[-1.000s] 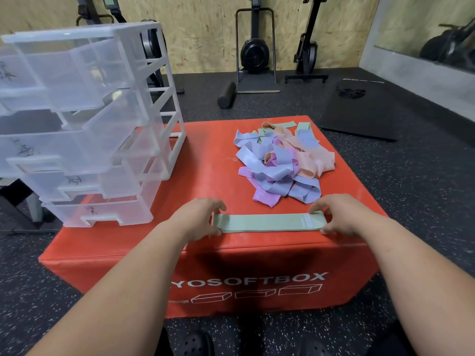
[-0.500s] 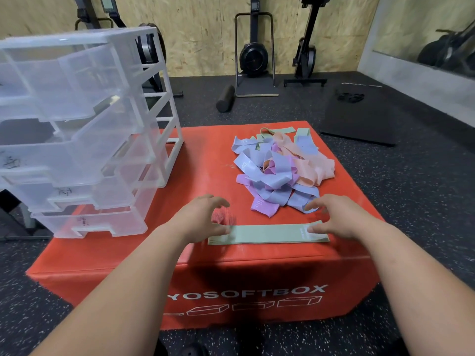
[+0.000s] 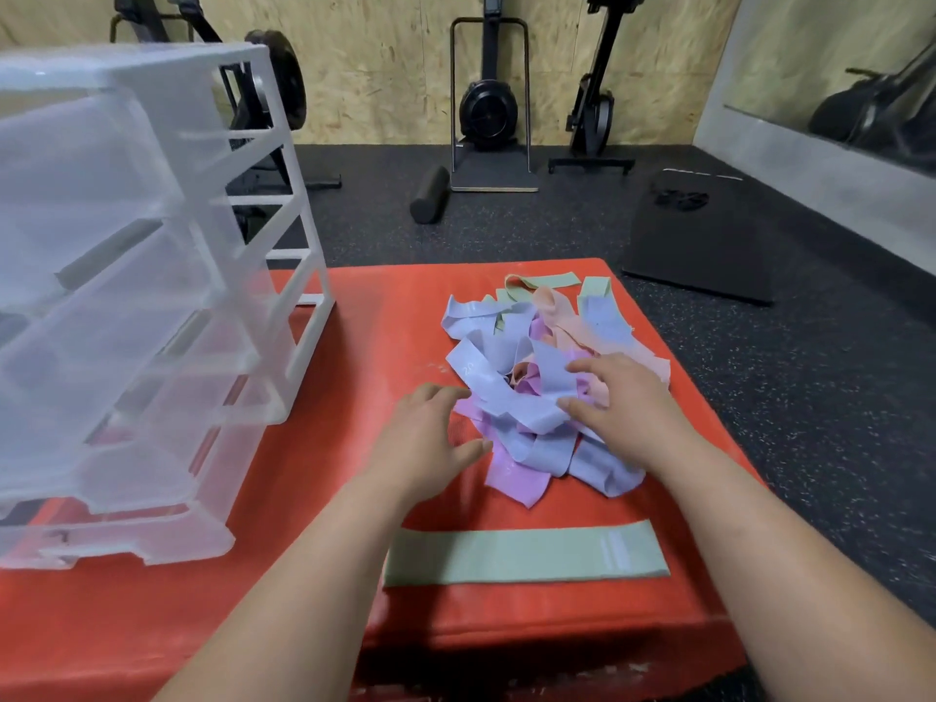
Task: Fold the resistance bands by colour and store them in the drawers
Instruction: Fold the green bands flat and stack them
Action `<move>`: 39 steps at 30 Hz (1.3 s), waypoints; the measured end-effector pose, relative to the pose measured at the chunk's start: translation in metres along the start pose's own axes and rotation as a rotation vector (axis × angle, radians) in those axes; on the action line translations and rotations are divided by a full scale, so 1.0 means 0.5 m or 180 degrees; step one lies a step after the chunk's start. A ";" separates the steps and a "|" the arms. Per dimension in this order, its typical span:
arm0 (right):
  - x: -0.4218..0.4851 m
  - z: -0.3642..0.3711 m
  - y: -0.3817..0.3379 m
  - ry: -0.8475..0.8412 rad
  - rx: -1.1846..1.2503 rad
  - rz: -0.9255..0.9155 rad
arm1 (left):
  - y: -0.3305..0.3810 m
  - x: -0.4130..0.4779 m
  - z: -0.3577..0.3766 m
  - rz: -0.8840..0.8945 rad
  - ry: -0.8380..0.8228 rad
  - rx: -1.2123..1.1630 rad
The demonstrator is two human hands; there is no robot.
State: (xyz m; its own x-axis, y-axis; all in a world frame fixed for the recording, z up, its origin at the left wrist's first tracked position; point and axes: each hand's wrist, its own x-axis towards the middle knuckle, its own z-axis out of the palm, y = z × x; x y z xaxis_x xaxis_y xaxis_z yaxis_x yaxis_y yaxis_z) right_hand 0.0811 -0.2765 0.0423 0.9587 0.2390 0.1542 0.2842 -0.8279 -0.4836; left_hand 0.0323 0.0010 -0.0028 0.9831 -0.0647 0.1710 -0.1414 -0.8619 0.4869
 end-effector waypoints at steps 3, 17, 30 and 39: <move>0.099 -0.008 0.014 -0.0023 -0.0254 0.0034 | -0.021 0.056 0.018 -0.0021 -0.0023 -0.0054; 0.522 0.118 0.001 -0.1021 -0.1277 -0.0055 | -0.126 0.174 0.062 -0.0299 0.0020 0.0051; 0.647 0.163 0.047 -0.1514 -0.1479 0.0139 | -0.143 0.180 0.063 -0.0504 0.0088 -0.0261; 0.516 0.112 0.030 -0.1021 -0.0946 -0.0247 | -0.127 0.170 0.054 -0.0537 -0.0102 -0.0174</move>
State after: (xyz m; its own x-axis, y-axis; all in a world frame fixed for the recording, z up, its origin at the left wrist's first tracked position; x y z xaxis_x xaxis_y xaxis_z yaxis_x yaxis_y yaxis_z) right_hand 0.3335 -0.1989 0.0265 0.9032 0.4129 -0.1177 0.3847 -0.8999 -0.2053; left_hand 0.1281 0.0368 -0.0422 0.9965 0.0618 0.0560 0.0207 -0.8333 0.5524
